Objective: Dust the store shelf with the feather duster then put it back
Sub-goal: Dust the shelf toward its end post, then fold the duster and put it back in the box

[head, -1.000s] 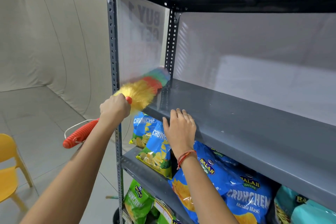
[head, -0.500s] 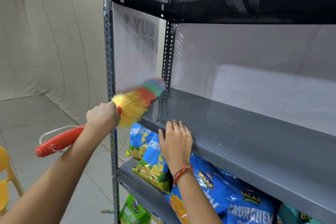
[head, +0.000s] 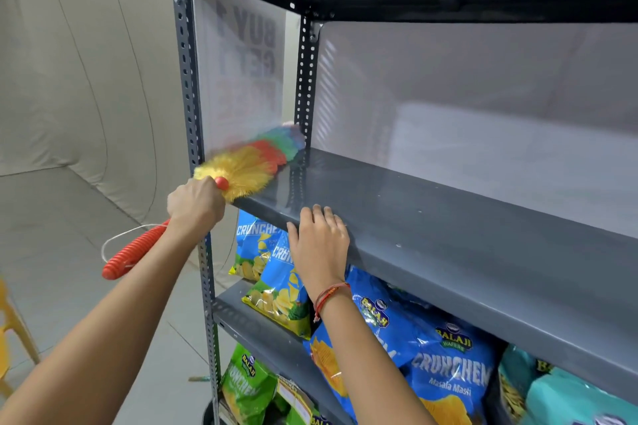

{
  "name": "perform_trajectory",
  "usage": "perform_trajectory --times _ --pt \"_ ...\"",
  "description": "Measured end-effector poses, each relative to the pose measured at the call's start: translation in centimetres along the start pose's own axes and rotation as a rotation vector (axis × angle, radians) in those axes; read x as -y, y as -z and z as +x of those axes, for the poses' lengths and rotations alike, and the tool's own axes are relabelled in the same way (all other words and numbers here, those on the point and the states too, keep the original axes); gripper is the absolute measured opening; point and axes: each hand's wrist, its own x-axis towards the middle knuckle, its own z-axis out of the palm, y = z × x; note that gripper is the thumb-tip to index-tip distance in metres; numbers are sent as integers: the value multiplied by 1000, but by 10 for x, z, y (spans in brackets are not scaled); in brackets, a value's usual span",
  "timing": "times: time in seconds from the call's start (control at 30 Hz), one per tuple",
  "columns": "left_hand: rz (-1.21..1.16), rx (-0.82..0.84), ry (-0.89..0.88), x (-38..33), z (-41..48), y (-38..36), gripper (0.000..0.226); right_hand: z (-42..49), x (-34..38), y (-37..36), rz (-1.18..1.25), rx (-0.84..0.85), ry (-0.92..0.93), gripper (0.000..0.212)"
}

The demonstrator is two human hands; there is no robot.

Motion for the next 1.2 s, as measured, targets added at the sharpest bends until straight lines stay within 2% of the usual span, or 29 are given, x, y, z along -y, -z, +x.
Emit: perform_trajectory --times 0.2,0.37,0.53,0.8,1.03,1.2 --pt "-51 4 -30 21 -24 17 34 1 2 5 59 72 -27 30" --pt "-164 201 -202 12 -57 31 32 1 -3 26 345 65 -46 36" --pt "-321 348 -452 -13 -74 35 29 -5 -27 61 440 -173 -139 31" --pt "-510 524 -879 -91 -109 20 21 -38 -106 121 347 -280 -270 32" --pt "-630 634 -1287 -183 -180 13 25 -93 -174 184 132 -381 -490 39" --pt "-652 850 -1528 -219 -234 14 24 -149 -201 231 17 -438 -676 29"
